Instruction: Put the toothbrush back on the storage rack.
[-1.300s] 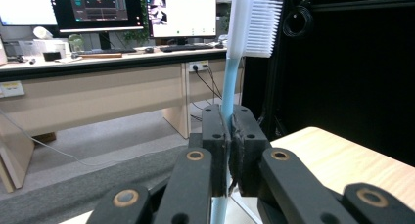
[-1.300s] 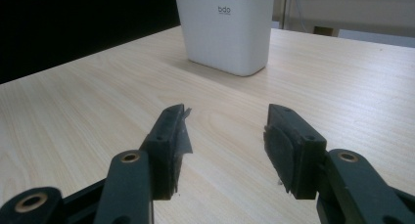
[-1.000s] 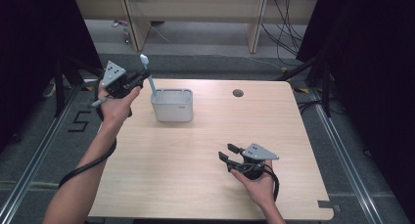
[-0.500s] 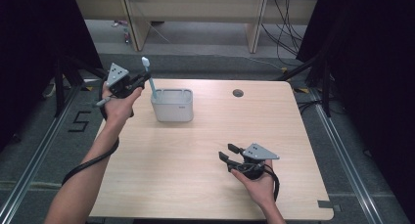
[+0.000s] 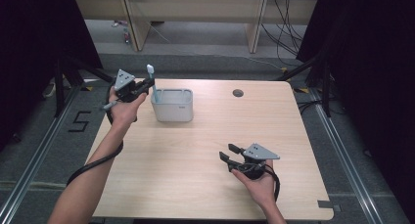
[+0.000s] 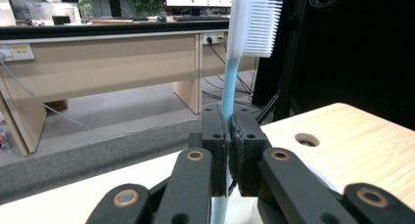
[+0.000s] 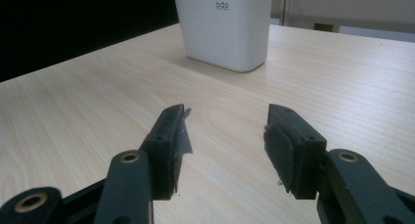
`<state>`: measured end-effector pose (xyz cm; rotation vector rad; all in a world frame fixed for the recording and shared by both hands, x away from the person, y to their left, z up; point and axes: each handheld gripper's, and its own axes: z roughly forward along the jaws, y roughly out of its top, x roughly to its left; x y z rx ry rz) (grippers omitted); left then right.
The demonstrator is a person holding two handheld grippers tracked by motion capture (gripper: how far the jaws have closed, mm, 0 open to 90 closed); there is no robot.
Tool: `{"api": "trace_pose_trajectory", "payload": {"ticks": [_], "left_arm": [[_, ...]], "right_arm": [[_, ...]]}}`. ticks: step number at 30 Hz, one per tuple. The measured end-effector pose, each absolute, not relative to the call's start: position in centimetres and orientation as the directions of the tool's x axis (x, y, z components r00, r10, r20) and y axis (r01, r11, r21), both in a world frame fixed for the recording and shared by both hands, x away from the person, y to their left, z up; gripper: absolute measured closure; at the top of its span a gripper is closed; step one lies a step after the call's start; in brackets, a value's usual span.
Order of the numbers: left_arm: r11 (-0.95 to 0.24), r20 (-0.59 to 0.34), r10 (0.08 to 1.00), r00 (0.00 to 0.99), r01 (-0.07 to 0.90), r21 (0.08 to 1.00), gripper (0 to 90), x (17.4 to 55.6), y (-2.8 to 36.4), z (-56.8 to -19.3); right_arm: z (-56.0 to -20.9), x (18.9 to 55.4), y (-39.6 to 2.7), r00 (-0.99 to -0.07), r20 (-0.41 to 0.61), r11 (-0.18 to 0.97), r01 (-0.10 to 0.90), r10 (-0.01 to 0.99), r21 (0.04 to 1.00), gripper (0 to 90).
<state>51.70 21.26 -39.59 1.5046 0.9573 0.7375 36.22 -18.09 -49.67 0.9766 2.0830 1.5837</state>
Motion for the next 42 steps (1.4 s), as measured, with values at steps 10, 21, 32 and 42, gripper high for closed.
{"api": "trace_pose_trajectory", "payload": {"ticks": [10,21,32,42], "left_arm": [[-0.028,-0.076,0.881,0.466,0.21,0.977,85.4,52.0,21.1,-41.3],[-0.042,-0.083,0.886,0.456,0.258,0.965,85.4,52.3,21.1,-43.0],[-0.057,-0.081,0.887,0.455,0.283,0.957,85.3,52.6,21.1,-44.0],[-0.065,-0.081,0.886,0.456,0.295,0.953,85.3,52.8,21.1,-44.4]], "right_arm": [[-49.8,36.3,-18.2,-0.701,0.094,0.164,0.292,0.707,0.942,50.2],[-49.9,36.3,-18.0,-0.708,0.129,0.145,0.313,0.694,0.938,50.1],[-50.0,36.2,-18.1,-0.7,0.136,0.149,0.329,0.701,0.932,50.0],[-50.2,36.2,-18.0,-0.701,0.142,0.147,0.334,0.699,0.931,50.0]]}}
